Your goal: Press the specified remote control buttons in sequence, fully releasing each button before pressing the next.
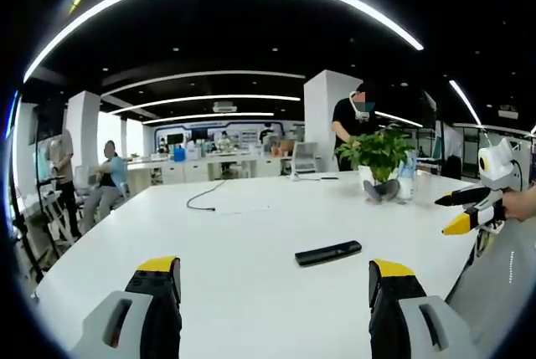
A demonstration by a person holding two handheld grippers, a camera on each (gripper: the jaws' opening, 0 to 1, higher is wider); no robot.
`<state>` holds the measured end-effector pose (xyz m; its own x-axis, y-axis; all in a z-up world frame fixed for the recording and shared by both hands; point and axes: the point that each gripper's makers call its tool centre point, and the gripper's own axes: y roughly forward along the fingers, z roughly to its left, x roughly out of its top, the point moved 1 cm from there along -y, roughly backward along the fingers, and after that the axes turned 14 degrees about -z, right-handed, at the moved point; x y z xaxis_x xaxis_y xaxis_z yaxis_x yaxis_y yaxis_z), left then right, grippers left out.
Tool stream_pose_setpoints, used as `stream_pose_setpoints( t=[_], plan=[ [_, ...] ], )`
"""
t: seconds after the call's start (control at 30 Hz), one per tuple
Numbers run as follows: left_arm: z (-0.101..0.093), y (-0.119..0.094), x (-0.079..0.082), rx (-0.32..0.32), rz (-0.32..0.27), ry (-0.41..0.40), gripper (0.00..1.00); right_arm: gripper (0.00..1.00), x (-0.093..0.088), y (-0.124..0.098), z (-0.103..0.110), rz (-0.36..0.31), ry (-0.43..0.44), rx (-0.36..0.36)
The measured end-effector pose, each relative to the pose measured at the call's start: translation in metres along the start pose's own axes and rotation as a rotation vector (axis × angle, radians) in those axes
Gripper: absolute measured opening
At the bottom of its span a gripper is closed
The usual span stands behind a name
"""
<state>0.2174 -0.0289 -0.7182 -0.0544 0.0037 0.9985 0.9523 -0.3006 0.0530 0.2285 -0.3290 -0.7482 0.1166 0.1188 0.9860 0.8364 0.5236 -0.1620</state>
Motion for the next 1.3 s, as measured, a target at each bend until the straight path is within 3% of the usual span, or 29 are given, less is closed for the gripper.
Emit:
stream_pose_setpoints(
  t=[1.3],
  plan=[
    [-0.0001, 0.0004, -0.0022, -0.003, 0.012, 0.002, 0.96, 0.89, 0.0021, 0.0002, -0.0003, -0.005, -0.001, -0.006]
  ],
)
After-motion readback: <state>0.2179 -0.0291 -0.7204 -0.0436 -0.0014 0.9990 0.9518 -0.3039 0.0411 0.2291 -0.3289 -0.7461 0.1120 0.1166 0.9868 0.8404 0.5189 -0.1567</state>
